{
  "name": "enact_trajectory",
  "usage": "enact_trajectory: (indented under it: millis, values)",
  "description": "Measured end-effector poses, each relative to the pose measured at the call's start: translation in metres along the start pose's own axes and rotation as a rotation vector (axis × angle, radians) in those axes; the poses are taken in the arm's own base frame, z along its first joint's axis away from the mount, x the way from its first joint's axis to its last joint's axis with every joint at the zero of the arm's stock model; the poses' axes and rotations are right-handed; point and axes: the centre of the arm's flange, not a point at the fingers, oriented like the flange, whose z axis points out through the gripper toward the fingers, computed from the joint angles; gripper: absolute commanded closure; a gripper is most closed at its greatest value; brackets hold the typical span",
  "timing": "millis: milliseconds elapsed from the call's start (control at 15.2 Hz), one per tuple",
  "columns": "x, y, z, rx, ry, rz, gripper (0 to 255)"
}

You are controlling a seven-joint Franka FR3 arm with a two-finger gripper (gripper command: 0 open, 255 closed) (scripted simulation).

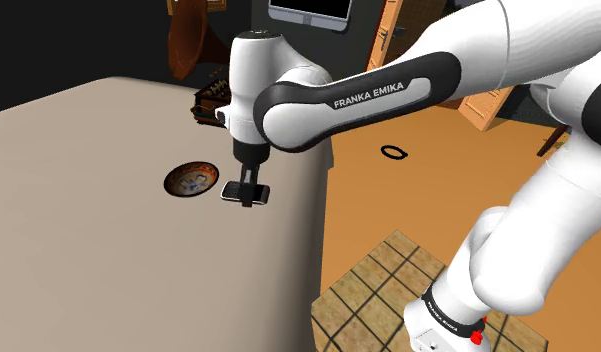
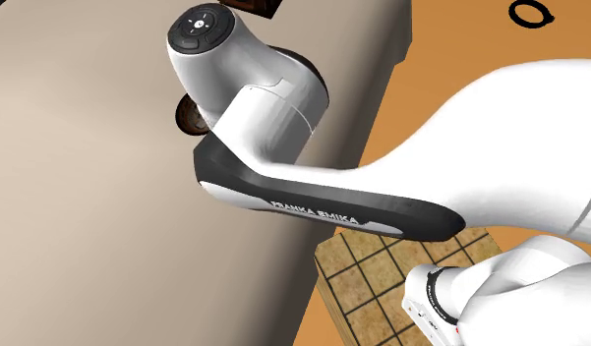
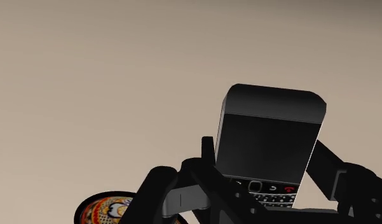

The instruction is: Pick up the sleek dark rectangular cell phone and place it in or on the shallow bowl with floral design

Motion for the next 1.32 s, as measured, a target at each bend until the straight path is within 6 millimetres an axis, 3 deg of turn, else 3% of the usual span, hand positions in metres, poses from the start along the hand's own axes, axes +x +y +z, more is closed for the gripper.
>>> enact_trajectory:
  millis: [264,1056,1320]
  values:
    - [0.031,0.026,-0.001,0.000,0.000,0.000,255]
    - [0.160,0.124,0.005,0.000,0.002,-0.003,255]
    - [0.171,0.133,0.019,0.000,-0.001,0.000,255]
